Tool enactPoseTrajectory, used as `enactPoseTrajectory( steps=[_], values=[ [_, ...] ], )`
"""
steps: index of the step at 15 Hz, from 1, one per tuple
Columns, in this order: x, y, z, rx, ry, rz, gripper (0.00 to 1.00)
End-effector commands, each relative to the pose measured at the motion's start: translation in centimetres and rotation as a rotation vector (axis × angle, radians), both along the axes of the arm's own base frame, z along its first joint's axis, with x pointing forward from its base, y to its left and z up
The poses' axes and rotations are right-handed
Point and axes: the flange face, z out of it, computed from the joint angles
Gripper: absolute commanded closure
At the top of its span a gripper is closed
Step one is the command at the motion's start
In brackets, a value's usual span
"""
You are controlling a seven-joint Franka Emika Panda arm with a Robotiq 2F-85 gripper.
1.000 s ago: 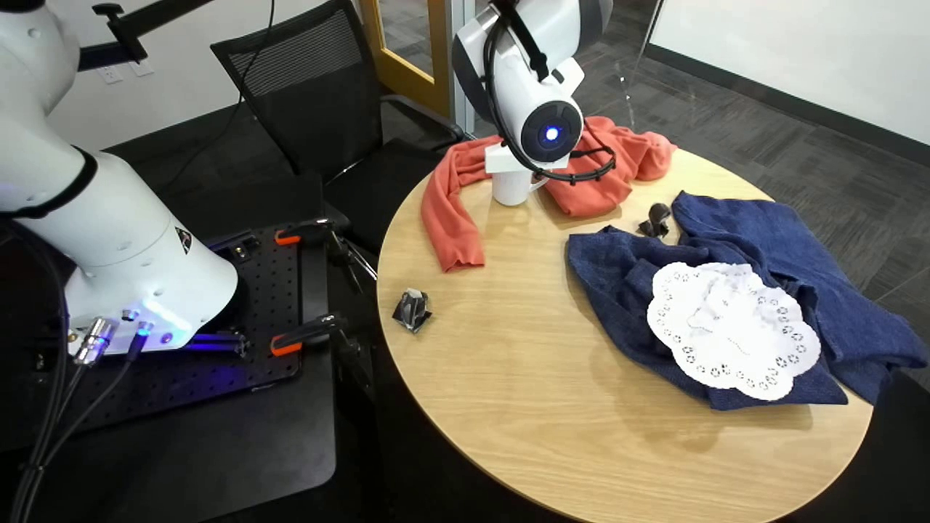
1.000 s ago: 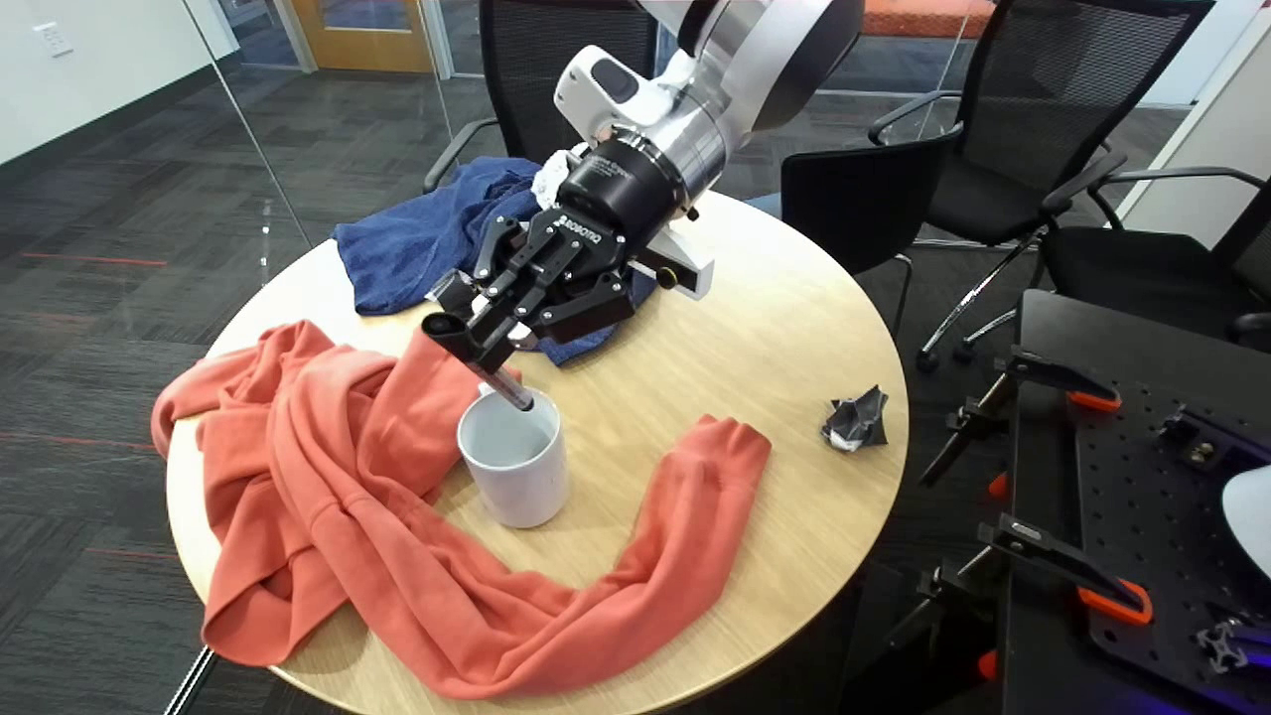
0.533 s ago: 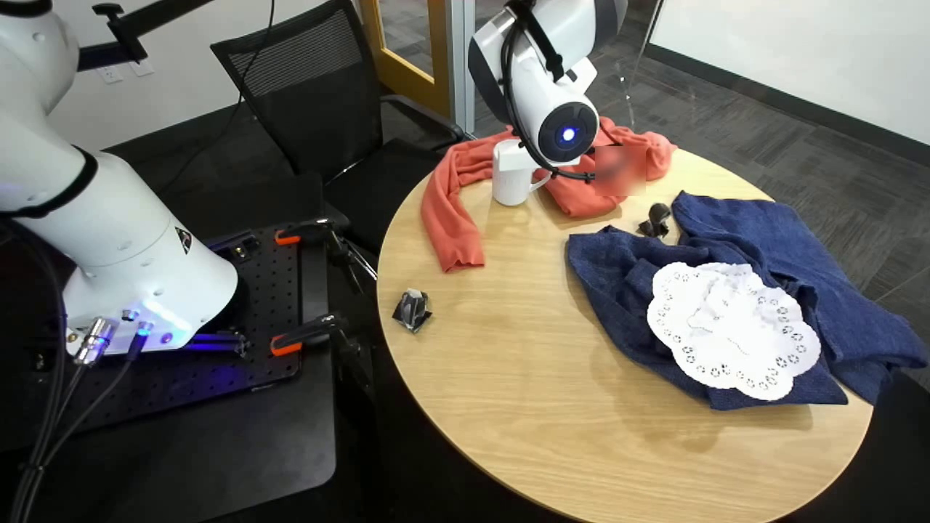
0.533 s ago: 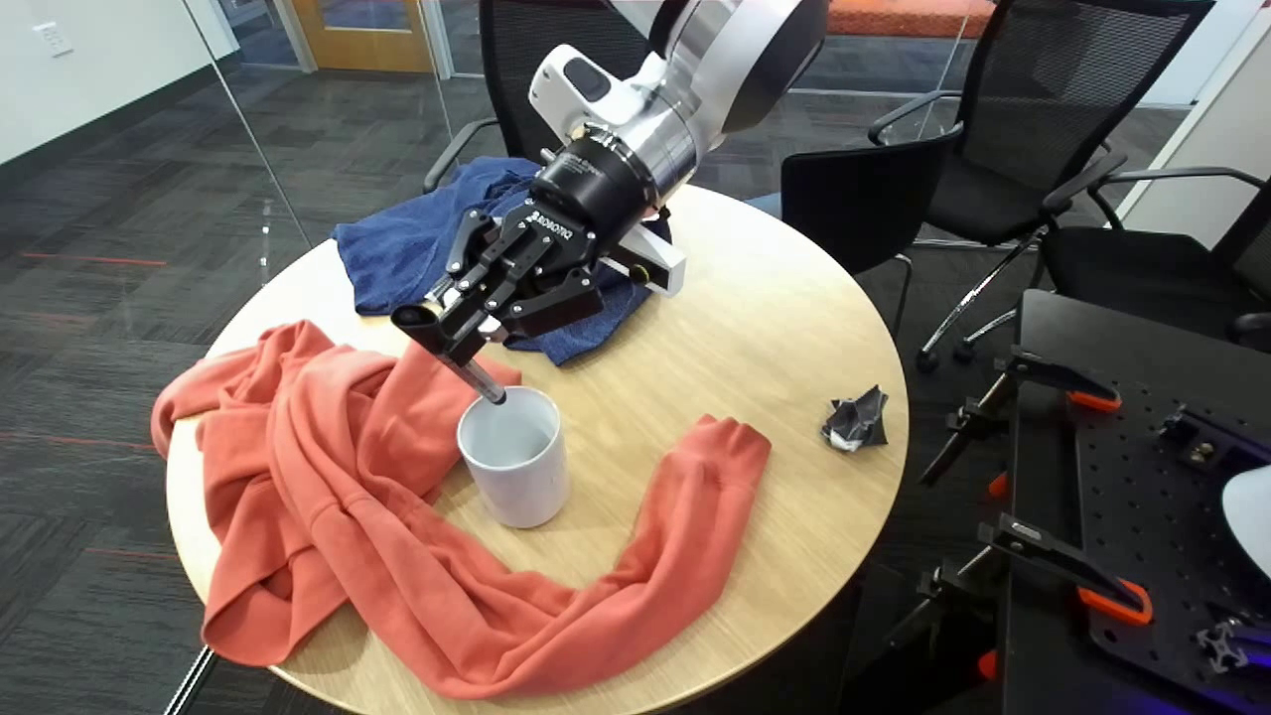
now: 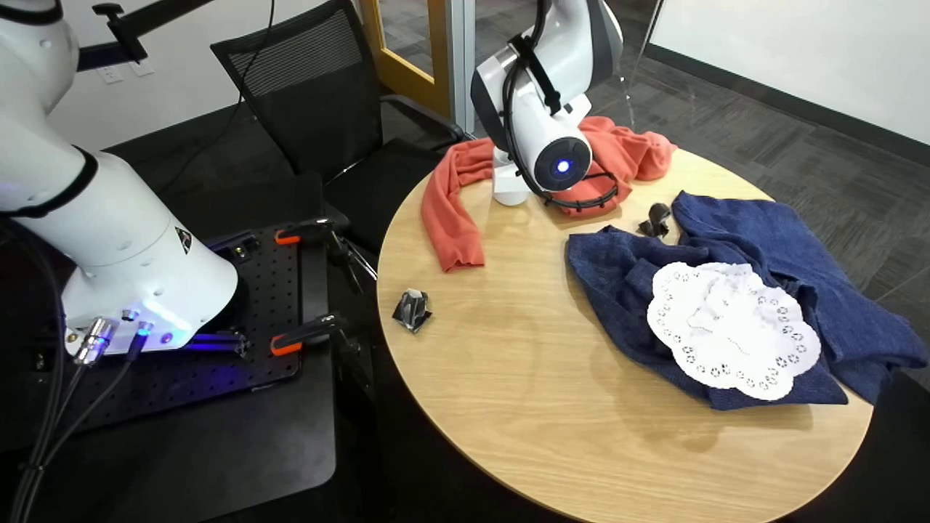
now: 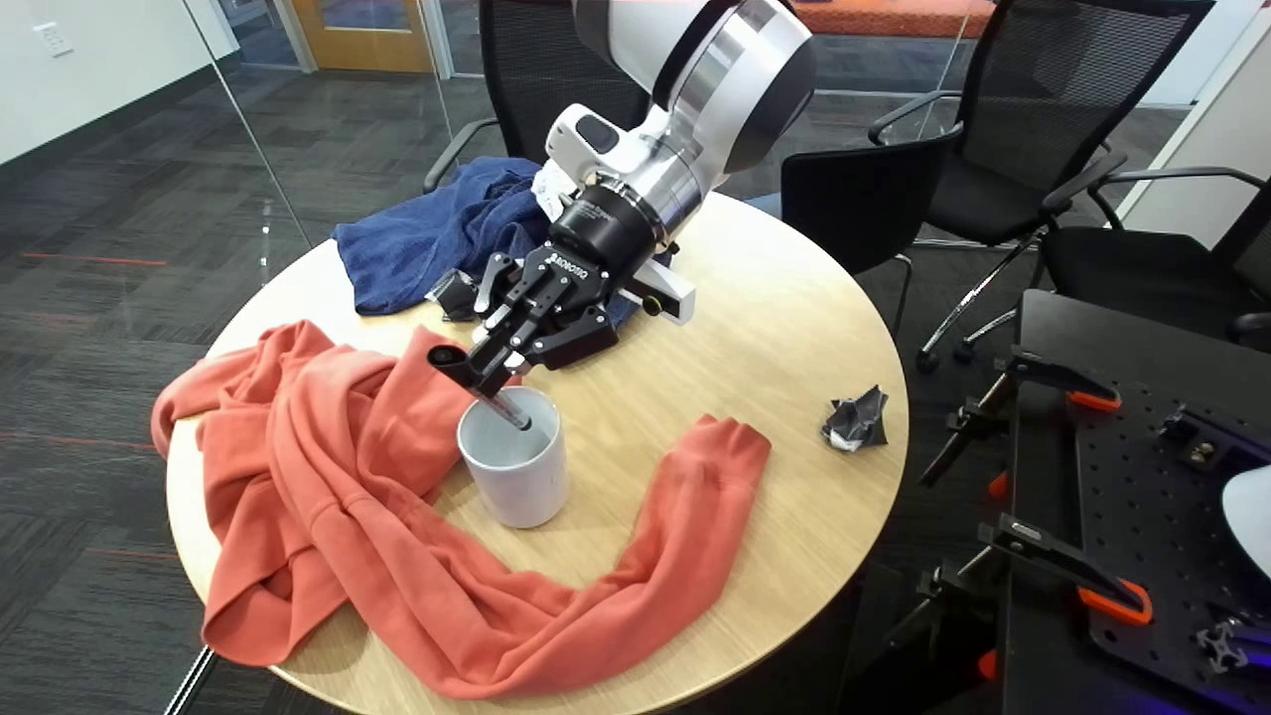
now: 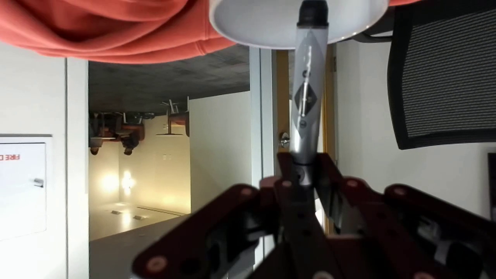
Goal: Put the marker inside the mug cup
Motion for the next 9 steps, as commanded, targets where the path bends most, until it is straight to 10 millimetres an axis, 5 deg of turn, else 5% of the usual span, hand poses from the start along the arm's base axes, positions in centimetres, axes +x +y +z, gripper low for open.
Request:
enactPoseTrajectory(
  steps=[1,8,9],
  values=[
    [0.8,-0.4,-0.8,0.001,-0.001,0.001,0.95],
    [0.2,-1.0,-3.2,-0.043,0.036,-0.021,0.95],
    [0.2,-1.0,-3.5,-0.047,0.039,-0.023,0.56]
  ],
)
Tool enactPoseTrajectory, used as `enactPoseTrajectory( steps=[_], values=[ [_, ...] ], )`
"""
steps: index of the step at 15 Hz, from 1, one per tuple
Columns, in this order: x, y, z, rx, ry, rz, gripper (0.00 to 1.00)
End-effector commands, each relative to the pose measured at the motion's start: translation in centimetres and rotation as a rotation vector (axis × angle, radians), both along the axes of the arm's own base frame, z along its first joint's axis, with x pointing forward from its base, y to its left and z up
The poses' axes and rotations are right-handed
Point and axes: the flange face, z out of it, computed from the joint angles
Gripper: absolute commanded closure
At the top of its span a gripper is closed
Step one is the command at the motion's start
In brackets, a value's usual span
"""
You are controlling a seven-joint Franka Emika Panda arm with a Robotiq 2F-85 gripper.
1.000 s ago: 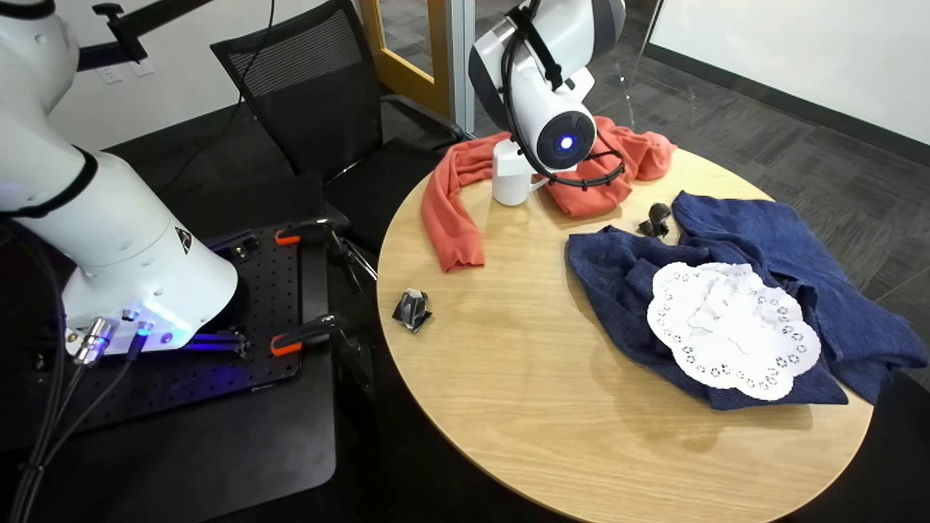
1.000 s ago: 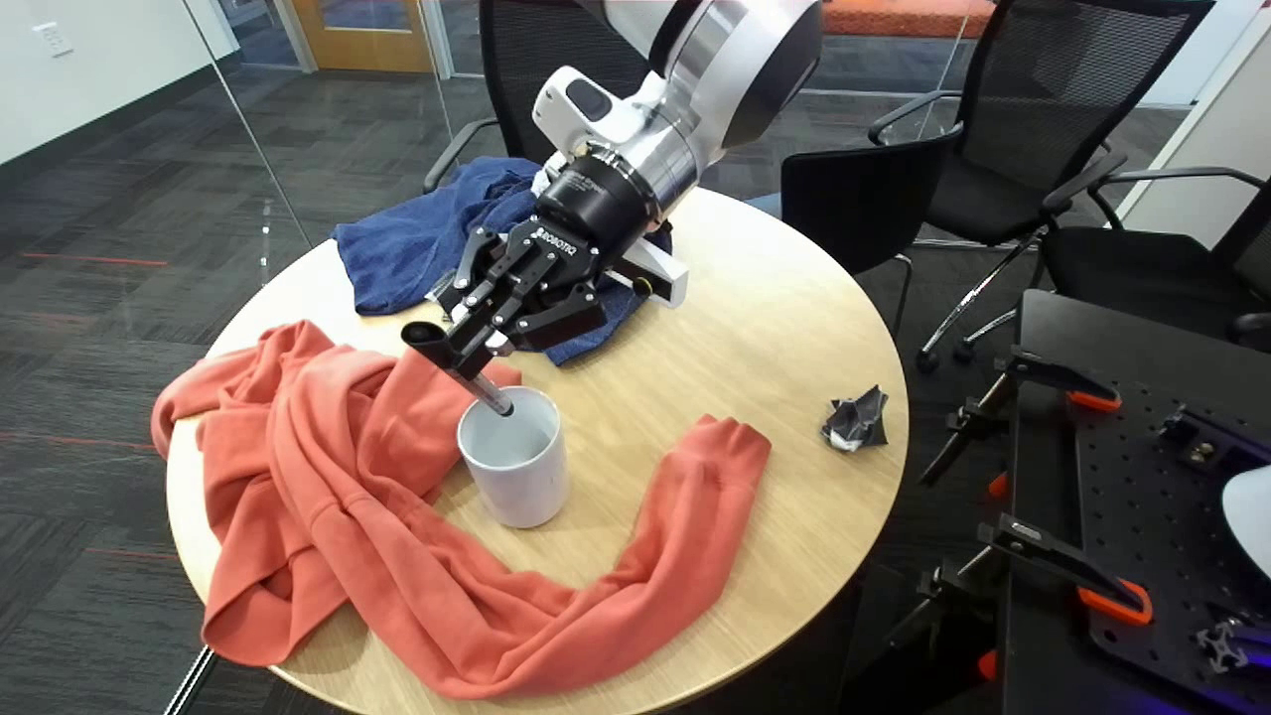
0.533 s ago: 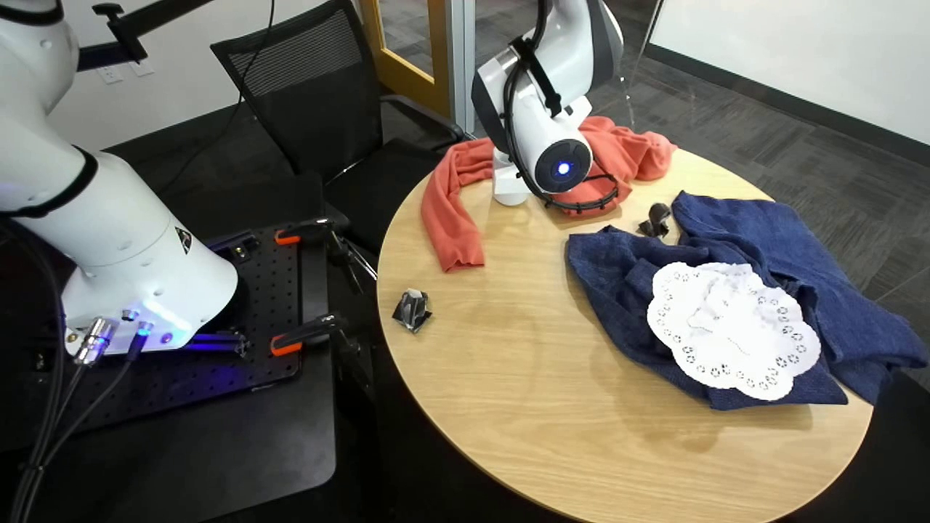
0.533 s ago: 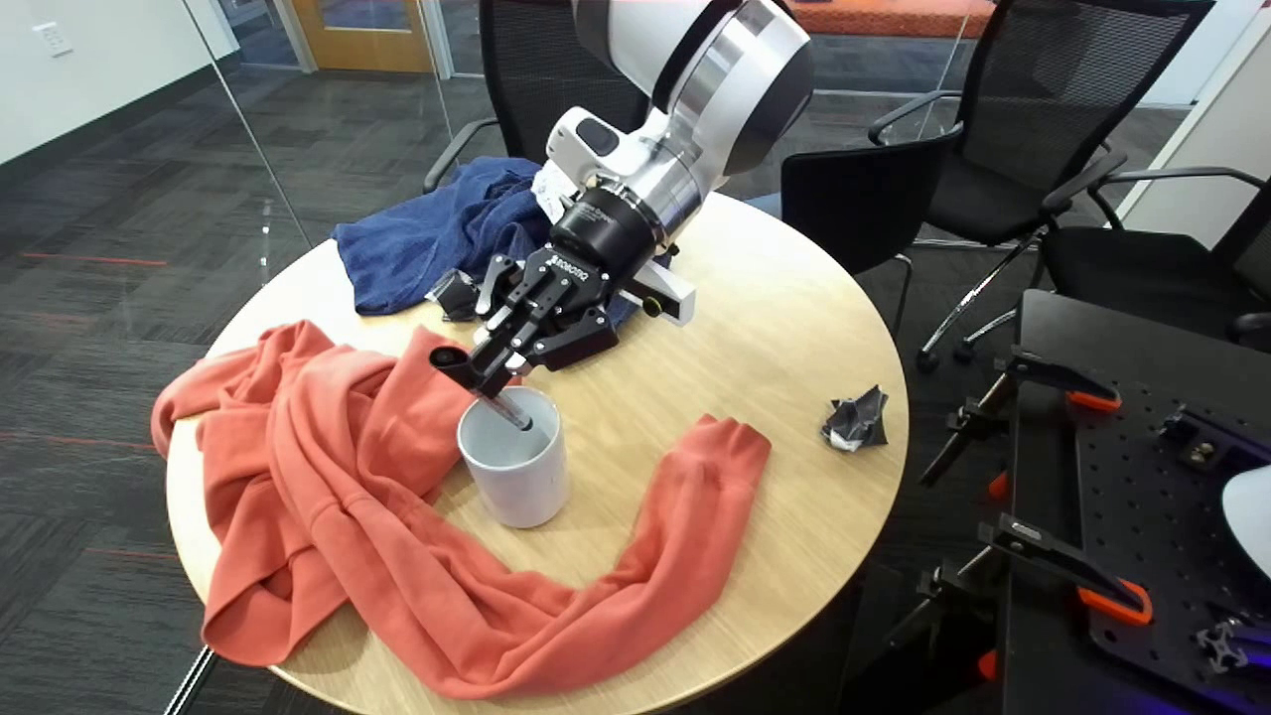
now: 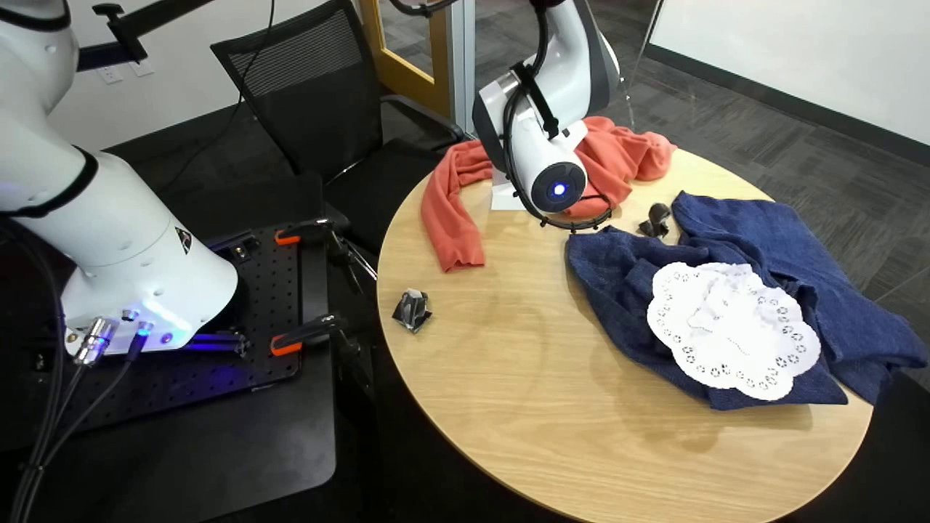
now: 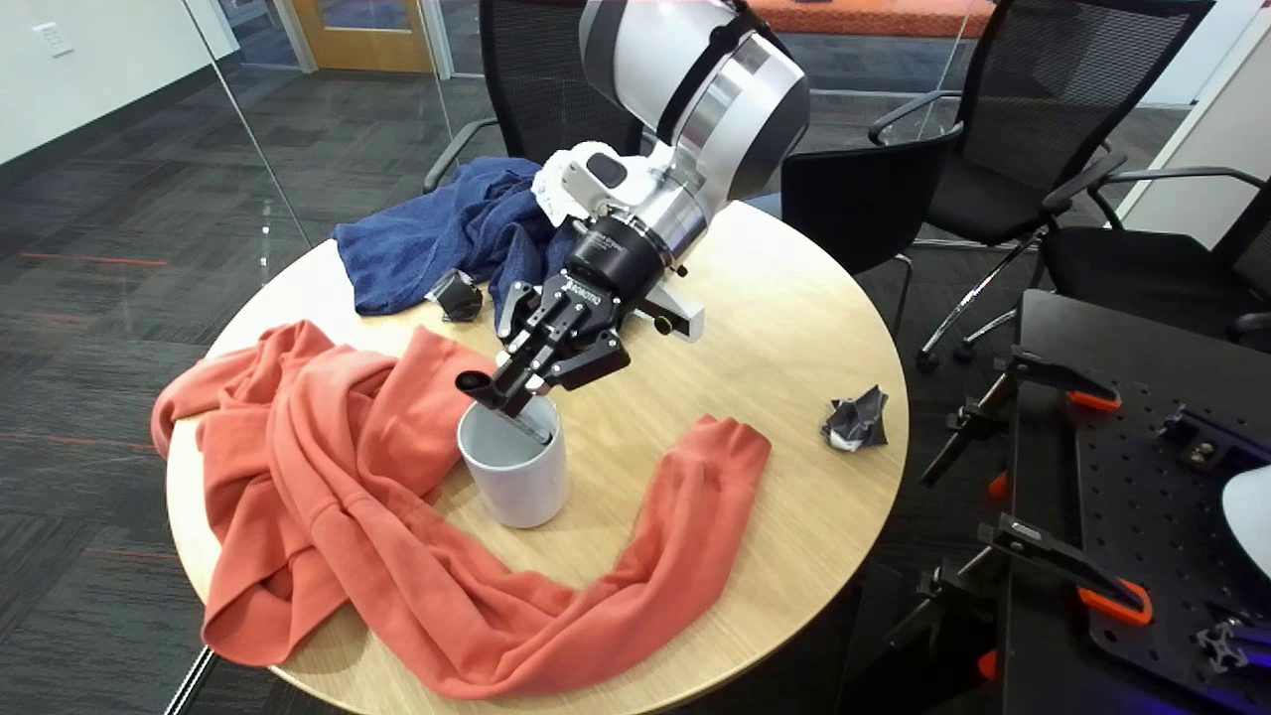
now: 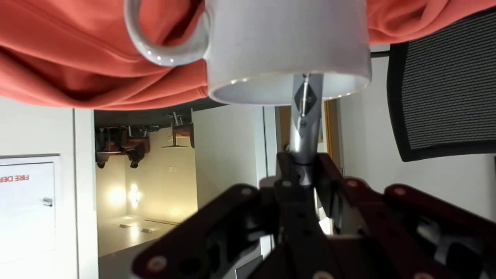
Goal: Put the marker inside the mug cup
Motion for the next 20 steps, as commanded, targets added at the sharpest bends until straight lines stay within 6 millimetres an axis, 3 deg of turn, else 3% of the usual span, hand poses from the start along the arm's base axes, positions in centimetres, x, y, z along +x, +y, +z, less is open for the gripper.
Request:
enactPoseTrajectory(
  steps=[1,5,8,14,16,17,20],
  values=[
    [0.6,0.1,-0.5,-0.033,-0.003,-0.004,0.54],
    [0.9,0.7,0.9,-0.042,-0.025,0.014,0.27],
    [1.7,1.4,3.7,-0.043,-0.073,0.036,0.03],
    [2.7,2.6,9.3,-0.047,-0.164,0.08,0.0],
    [2.5,2.9,10.0,-0.05,-0.173,0.097,0.0],
    [3.3,2.6,8.8,-0.035,-0.165,0.083,0.0],
    [3.1,2.9,9.2,-0.038,-0.169,0.092,0.0]
  ],
)
